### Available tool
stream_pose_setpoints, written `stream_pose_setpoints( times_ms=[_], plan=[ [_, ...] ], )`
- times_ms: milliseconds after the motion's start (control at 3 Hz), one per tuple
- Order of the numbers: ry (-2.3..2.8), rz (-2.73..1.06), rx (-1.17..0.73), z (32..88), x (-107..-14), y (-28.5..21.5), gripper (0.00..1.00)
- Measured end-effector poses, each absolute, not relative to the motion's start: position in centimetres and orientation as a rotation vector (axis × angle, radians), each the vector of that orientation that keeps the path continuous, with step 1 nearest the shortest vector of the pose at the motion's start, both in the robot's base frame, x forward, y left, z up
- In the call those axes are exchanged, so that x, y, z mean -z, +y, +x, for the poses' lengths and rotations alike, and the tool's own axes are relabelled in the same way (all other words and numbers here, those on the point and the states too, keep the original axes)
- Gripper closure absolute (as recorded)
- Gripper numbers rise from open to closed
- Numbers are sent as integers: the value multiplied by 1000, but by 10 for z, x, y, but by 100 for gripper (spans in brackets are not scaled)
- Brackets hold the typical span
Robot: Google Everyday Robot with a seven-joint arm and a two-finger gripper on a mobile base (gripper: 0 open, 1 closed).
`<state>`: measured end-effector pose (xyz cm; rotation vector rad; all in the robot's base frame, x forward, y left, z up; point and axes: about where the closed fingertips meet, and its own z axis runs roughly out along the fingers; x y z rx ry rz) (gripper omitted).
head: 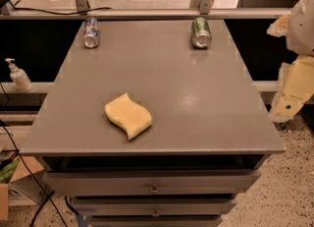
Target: Move green can near redbull can
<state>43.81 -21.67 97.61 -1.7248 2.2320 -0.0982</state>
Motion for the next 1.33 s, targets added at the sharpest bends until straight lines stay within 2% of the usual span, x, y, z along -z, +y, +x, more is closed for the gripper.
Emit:
stream_pose_setpoints(
  times_ms=[667,1333],
  plan=[
    [2215,-1702,91,440,-979,-215,0],
    [2032,-1561,-108,494,-990,-205,0]
  ],
)
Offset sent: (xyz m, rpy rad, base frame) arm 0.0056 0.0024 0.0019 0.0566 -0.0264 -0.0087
